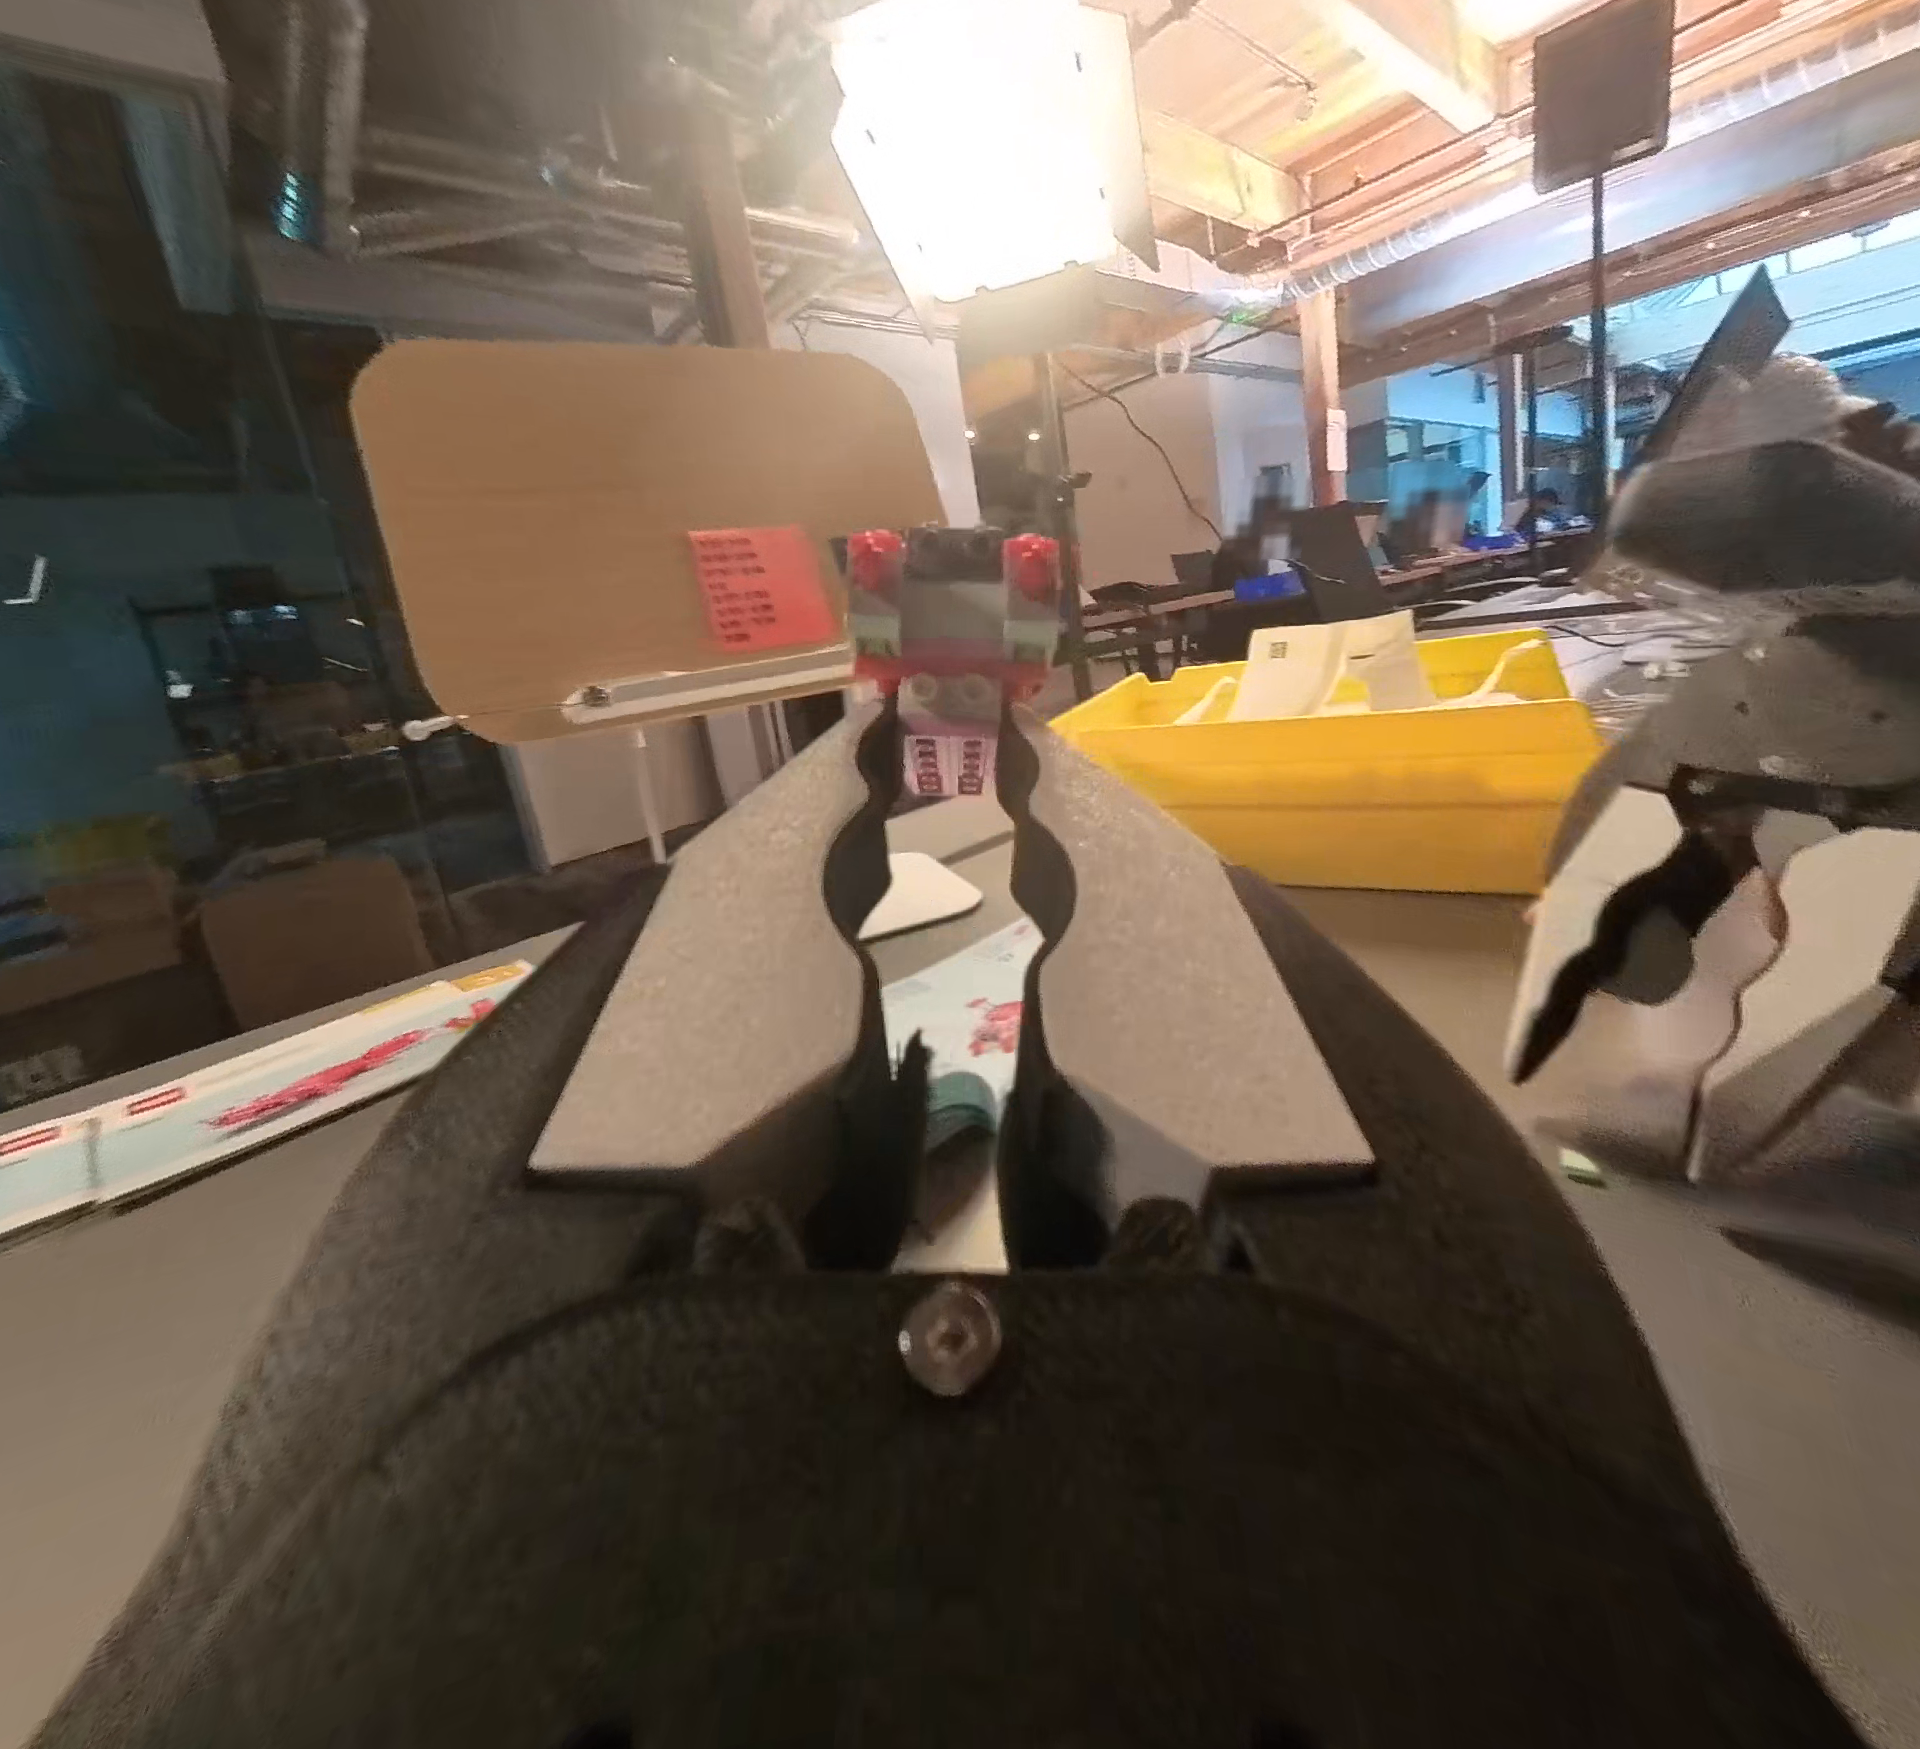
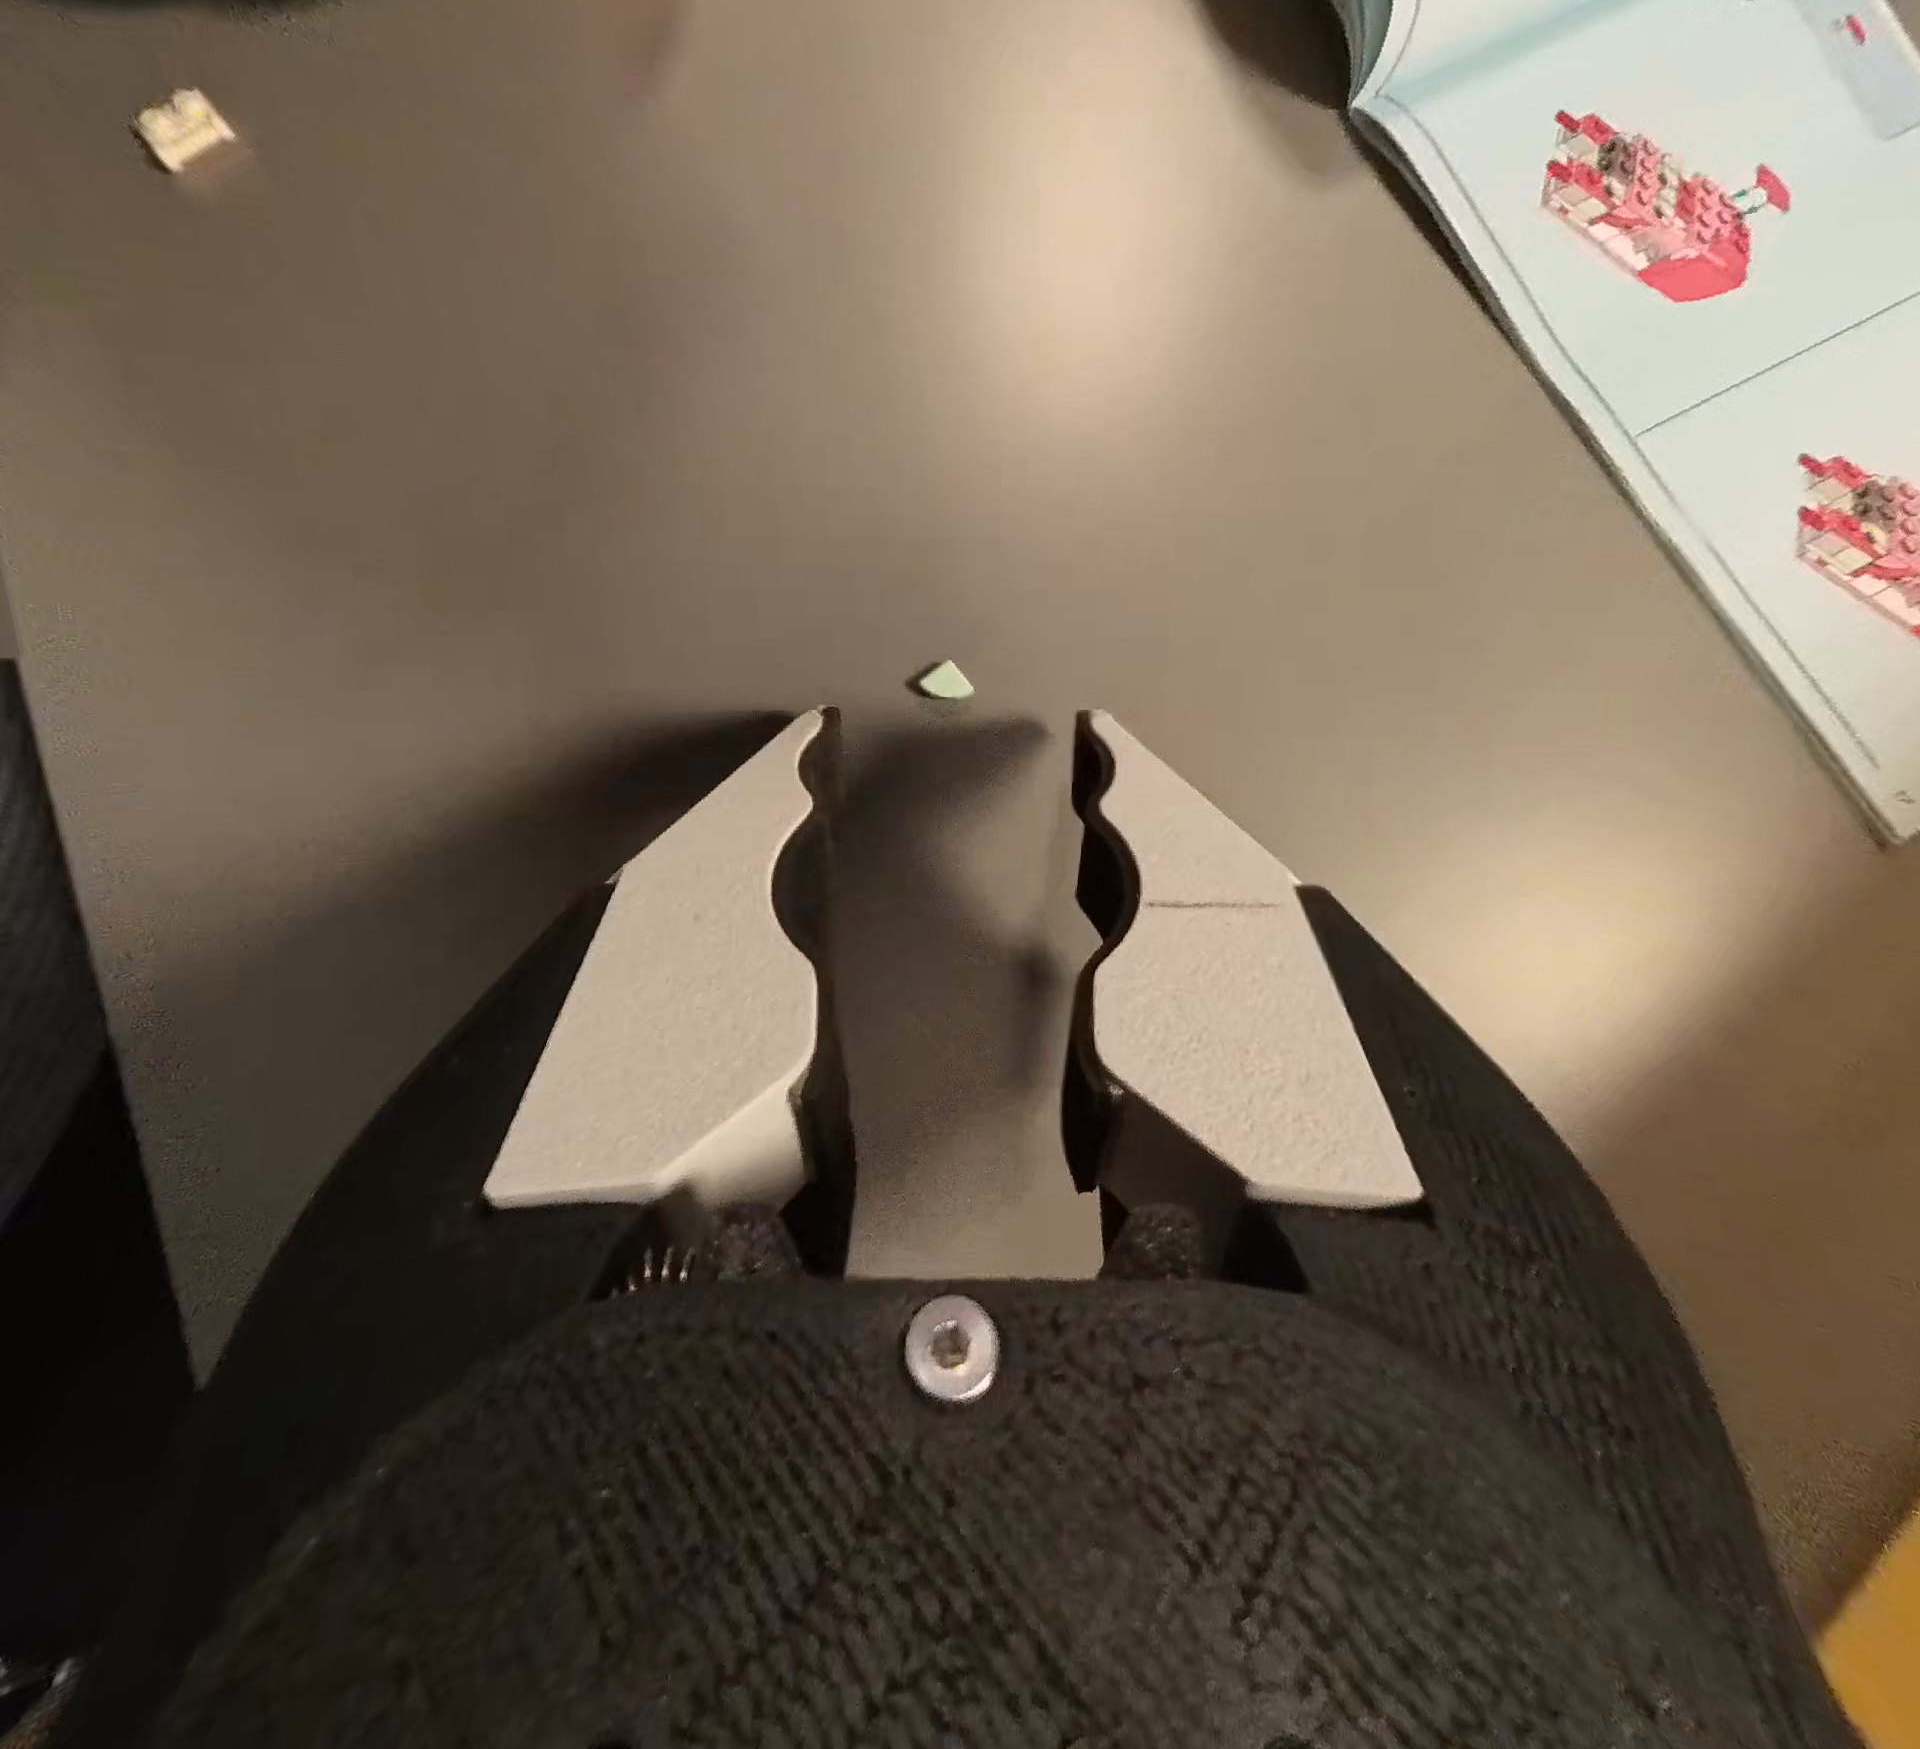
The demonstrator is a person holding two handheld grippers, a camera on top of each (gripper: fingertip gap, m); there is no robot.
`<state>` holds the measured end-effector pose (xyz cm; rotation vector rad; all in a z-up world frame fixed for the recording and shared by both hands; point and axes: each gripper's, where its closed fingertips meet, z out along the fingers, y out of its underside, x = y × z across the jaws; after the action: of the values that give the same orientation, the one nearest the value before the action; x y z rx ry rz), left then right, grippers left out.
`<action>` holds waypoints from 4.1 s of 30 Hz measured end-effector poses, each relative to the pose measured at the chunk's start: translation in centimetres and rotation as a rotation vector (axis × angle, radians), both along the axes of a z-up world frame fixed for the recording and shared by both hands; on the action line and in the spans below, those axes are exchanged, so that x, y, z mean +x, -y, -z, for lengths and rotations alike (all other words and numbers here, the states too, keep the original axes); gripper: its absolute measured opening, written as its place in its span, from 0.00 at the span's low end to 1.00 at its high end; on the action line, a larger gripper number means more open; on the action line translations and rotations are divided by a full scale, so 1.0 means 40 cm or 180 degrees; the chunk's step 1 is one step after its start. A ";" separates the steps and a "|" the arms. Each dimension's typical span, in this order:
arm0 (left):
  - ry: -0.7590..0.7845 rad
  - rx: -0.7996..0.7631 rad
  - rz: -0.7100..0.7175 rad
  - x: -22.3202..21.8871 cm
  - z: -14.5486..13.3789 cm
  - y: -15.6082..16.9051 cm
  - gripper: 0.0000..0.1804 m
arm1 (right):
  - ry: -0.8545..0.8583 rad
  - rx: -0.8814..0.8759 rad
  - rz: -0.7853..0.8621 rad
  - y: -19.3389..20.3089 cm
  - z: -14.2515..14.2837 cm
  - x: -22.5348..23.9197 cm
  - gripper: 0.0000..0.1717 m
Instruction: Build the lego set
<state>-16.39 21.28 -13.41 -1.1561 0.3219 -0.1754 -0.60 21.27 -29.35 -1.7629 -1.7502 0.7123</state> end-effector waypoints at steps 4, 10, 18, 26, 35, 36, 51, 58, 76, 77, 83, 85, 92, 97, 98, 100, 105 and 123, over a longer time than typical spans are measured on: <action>0.0039 0.0008 -0.0125 -0.028 -0.006 -0.002 0.09 | -0.0089 -0.0049 -0.0089 0.003 0.013 -0.005 0.24; -0.0011 0.0014 -0.0285 -0.034 -0.029 0.008 0.09 | -0.0191 -0.0013 -0.0296 0.005 0.012 -0.007 0.20; -0.0247 -0.0129 -0.0428 -0.005 -0.055 0.047 0.09 | -0.0346 -0.0122 -0.0447 0.000 0.008 -0.014 0.15; -0.0223 -0.0121 -0.0718 0.036 0.008 0.072 0.09 | -0.0358 0.0139 -0.0647 0.014 0.008 -0.008 0.09; -0.0162 -0.0230 -0.0556 0.046 0.035 0.058 0.09 | -0.0362 0.0158 -0.0815 0.024 0.008 -0.025 0.08; -0.0163 -0.0245 -0.0532 0.049 0.037 0.057 0.09 | -0.0359 0.0156 -0.0836 0.026 0.008 -0.024 0.07; -0.0312 -0.0324 -0.0335 0.092 0.055 0.049 0.09 | -0.0334 0.0047 -0.0721 0.018 0.011 -0.033 0.03; -0.0466 -0.0040 -0.0507 0.106 0.030 0.065 0.09 | -0.1177 -0.0251 -0.0567 0.050 -0.174 -0.096 0.02; -0.0417 0.0434 -0.0697 0.083 -0.024 0.108 0.08 | -0.1390 0.0670 -0.1171 0.165 -0.469 -0.289 0.02; -0.0415 0.0438 -0.0706 0.083 -0.025 0.109 0.08 | -0.1385 0.0665 -0.1166 0.165 -0.469 -0.289 0.02; -0.0400 0.0472 -0.0754 0.077 -0.031 0.113 0.08 | -0.1303 0.0537 -0.0957 0.164 -0.476 -0.298 0.02; -0.0366 0.0483 -0.0776 0.072 -0.034 0.115 0.08 | -0.1260 0.0548 -0.0871 0.165 -0.479 -0.304 0.02; -0.0125 0.0554 -0.0839 0.047 -0.054 0.128 0.08 | -0.1177 0.0569 -0.0730 0.175 -0.501 -0.337 0.03; 0.0051 0.0592 -0.0872 0.025 -0.066 0.139 0.08 | -0.1174 0.0589 -0.0743 0.187 -0.513 -0.360 0.03; 0.0079 0.0593 -0.0875 0.022 -0.067 0.140 0.08 | -0.1180 0.0622 -0.0748 0.189 -0.514 -0.364 0.03; 0.0125 0.0597 -0.0871 0.017 -0.069 0.142 0.08 | -0.1188 0.0676 -0.0758 0.191 -0.516 -0.370 0.03; 0.0186 0.0599 -0.0854 0.012 -0.071 0.145 0.08 | -0.1220 0.0690 -0.0760 0.191 -0.519 -0.377 0.04; 0.0299 0.0581 -0.0809 0.004 -0.072 0.147 0.08 | -0.1688 0.0807 -0.0786 0.205 -0.539 -0.385 0.14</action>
<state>-16.22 15.39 -10.54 -0.9943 0.1033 0.0228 -15.99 13.07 -7.78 -1.0744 -1.6080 0.9143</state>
